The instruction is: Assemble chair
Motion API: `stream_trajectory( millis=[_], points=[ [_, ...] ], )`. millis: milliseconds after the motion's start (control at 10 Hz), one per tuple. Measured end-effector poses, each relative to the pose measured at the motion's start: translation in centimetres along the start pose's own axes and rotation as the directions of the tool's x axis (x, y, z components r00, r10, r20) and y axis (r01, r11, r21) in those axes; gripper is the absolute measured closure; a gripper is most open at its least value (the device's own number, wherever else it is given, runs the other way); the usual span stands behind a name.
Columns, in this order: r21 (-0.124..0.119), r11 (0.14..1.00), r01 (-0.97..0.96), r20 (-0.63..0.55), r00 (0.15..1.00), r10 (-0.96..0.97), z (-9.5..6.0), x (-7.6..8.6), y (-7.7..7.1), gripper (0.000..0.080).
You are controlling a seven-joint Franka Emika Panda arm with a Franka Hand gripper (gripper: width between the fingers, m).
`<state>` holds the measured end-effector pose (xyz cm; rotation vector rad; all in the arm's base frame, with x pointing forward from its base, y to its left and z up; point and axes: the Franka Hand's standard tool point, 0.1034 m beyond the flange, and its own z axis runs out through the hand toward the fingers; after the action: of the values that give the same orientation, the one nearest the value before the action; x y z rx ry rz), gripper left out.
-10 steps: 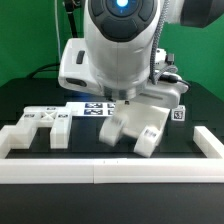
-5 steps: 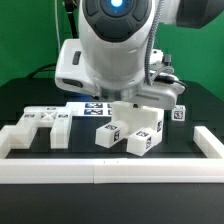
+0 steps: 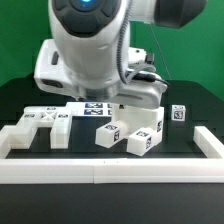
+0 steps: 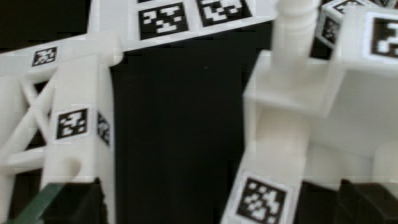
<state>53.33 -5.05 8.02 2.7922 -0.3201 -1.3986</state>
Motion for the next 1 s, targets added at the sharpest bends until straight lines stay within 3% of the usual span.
stream_trajectory(
  millis=[200, 400, 500, 800, 1000],
  points=[
    [0.006, 1.0, 0.004, -0.038, 0.999, -0.004, -0.9, -0.1, 0.3, 0.015],
    [0.006, 1.0, 0.002, -0.057, 0.998, -0.002, -0.9, 0.4, 0.4, 0.015],
    [0.008, 1.0, 0.01, -0.183, 0.983, -0.008, -2.1, 1.6, 0.0, 0.015],
    [0.012, 0.998, 0.066, -0.373, 0.926, -0.057, -2.1, 1.4, -0.2, 0.015],
    [0.008, 0.994, 0.112, -0.493, 0.865, -0.093, -2.8, 1.1, 1.0, 0.015]
  ],
)
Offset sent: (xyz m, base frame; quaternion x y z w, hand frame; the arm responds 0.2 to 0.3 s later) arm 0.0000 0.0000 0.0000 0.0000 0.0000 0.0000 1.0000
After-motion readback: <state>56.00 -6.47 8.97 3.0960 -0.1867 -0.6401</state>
